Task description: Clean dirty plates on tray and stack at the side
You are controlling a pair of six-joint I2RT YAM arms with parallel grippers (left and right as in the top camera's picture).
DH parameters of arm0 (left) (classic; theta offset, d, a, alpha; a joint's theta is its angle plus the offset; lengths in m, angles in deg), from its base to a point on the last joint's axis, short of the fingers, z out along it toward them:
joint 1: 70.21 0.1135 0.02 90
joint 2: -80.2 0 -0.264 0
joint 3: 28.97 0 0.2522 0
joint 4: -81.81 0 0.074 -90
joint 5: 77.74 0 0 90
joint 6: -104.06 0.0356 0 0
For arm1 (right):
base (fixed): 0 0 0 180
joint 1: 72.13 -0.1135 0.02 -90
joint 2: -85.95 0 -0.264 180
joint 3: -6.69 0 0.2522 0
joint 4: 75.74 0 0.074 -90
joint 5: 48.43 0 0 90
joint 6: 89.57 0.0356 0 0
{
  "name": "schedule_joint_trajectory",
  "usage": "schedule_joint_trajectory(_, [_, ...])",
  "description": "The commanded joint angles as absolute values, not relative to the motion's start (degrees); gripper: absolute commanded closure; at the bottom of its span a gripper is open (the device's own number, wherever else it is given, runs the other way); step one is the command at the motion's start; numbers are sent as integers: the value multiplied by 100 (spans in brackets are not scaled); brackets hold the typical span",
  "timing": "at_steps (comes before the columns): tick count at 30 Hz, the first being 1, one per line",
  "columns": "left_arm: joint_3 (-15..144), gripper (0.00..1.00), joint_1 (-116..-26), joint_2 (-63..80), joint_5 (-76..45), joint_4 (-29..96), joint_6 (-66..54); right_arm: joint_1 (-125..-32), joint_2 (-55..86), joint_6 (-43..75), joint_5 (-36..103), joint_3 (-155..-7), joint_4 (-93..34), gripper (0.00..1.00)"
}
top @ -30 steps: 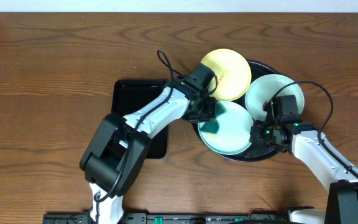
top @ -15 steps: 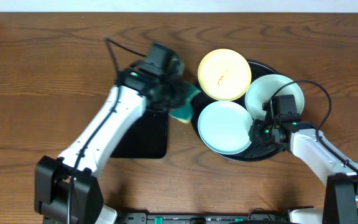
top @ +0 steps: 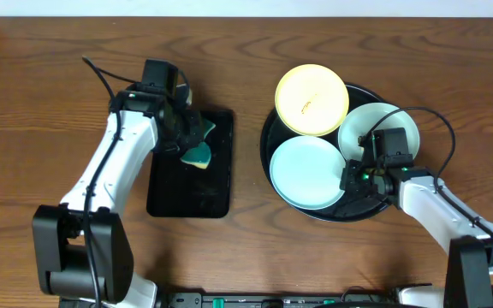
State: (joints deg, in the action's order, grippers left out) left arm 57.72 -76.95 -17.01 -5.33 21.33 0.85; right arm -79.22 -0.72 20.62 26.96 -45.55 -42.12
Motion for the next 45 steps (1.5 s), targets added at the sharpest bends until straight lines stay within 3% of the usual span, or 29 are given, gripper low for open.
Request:
schedule_joint_trajectory(1, [5711, 92, -7545, -1821, -456, 2118, 374, -7975, 404, 1695, 3070, -4769, -4105, 99])
schedule_joint_trajectory(14, [5711, 93, -7510, -2182, -157, 2249, 568, -8230, 1630, 420, 5588, -5338, -3510, 99])
schedule_joint_trajectory(23, [5711, 93, -7510, -2333, -157, 2319, 568, -9588, 1709, -436, 8409, -5943, -3300, 99])
schedule_joint_trajectory(31, [5711, 93, -7510, -2333, -159, 2356, 568, -10775, 1700, -2157, 10079, -6015, -4142, 99])
schedule_joint_trajectory(39, [5711, 93, -7510, -2333, -159, 2356, 568, -11199, 1698, -3151, 10567, -6015, -5158, 99])
schedule_joint_trajectory(45, [5711, 93, -7510, -2333, -159, 2356, 568, -11120, 1694, -2229, 10565, -6015, -5090, 99])
